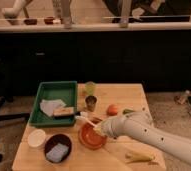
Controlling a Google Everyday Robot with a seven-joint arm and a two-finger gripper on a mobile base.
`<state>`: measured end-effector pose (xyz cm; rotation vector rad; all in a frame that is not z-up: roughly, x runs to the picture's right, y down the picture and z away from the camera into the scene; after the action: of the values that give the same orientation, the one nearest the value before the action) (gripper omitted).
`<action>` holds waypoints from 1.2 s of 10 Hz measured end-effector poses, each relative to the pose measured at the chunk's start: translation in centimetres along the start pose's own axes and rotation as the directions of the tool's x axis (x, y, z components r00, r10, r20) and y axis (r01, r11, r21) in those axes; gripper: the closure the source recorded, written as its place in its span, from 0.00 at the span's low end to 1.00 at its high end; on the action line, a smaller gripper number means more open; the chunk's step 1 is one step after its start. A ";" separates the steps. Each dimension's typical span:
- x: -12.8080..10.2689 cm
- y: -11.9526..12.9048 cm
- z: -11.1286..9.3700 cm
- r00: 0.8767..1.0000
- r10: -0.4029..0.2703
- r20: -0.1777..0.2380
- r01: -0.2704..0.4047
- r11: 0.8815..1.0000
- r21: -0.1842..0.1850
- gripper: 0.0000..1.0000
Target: Place brush in red bowl
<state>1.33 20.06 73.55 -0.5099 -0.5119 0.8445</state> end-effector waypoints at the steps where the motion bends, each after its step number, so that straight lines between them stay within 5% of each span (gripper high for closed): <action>1: 0.1 0.1 0.2 1.000 0.016 0.011 -0.016 1.000 0.020 1.00; 7: 1.5 0.0 2.3 0.995 0.097 0.029 -0.100 0.988 0.116 1.00; 12: 1.0 -0.7 4.3 0.995 0.103 0.013 -0.104 0.992 0.073 0.94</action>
<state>-0.28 21.37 77.45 -0.4683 -0.4641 0.9619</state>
